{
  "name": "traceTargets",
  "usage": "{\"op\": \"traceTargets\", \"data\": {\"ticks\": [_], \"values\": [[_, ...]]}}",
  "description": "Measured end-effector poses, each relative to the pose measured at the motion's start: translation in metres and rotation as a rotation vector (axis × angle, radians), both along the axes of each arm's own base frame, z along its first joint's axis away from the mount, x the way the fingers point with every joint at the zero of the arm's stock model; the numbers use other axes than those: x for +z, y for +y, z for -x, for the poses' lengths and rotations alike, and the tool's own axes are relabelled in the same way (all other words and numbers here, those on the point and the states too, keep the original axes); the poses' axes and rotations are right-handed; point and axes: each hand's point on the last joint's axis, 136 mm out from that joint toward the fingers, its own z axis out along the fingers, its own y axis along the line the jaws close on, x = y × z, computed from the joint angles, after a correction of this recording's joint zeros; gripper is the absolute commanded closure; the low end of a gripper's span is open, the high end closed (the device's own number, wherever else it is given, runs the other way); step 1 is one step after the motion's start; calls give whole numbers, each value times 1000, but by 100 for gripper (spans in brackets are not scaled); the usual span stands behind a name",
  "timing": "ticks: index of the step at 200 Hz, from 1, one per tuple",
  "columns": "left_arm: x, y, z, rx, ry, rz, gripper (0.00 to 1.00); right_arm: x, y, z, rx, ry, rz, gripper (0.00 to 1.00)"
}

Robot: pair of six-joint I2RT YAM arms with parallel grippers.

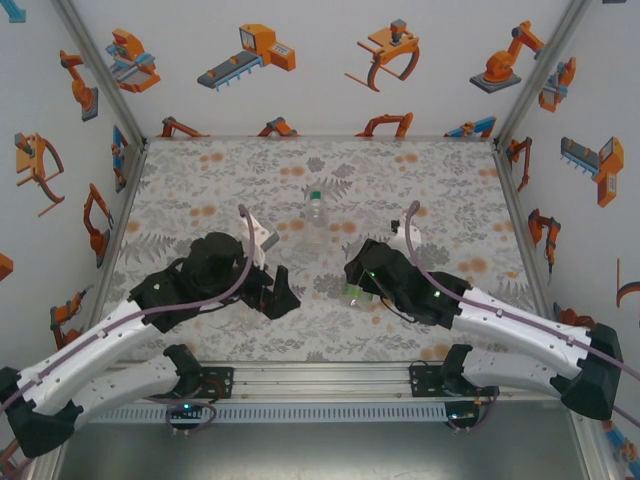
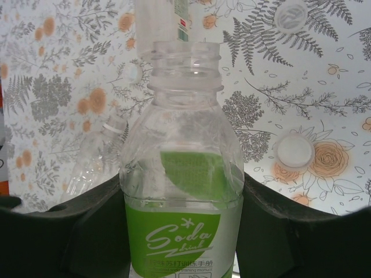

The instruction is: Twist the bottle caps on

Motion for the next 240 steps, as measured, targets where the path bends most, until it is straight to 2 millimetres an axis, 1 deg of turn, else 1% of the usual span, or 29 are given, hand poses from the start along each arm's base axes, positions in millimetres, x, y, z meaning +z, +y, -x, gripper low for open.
{"op": "traceTargets", "data": {"ticks": [11, 25, 56, 77, 110, 134, 160, 179, 215, 240], "values": [[-1, -14, 12, -40, 24, -3, 6, 2, 1, 0, 3, -7, -11, 67], [2, -29, 21, -70, 42, -3, 6, 5, 3, 0, 8, -15, -24, 67], [24, -61, 29, -94, 44, 77, 5, 13, 3, 3, 15, -36, -64, 68], [28, -72, 30, -88, 19, 101, 2, 20, 3, 4, 19, -51, -96, 68], [45, -86, 26, -71, -42, 172, 1, 29, 7, 5, 34, -68, -137, 68], [41, -102, 18, -61, -61, 183, 1, 34, 11, 4, 42, -79, -158, 68], [25, -116, 13, -69, -51, 155, 0, 40, 12, 3, 42, -93, -179, 68], [18, -121, 9, -65, -47, 144, 1, 45, 13, 3, 46, -108, -196, 68], [22, -123, 2, -46, -61, 164, 4, 54, 15, 1, 48, -134, -231, 68], [26, -126, -1, -39, -75, 185, 5, 54, 13, 2, 48, -142, -243, 68]]}}
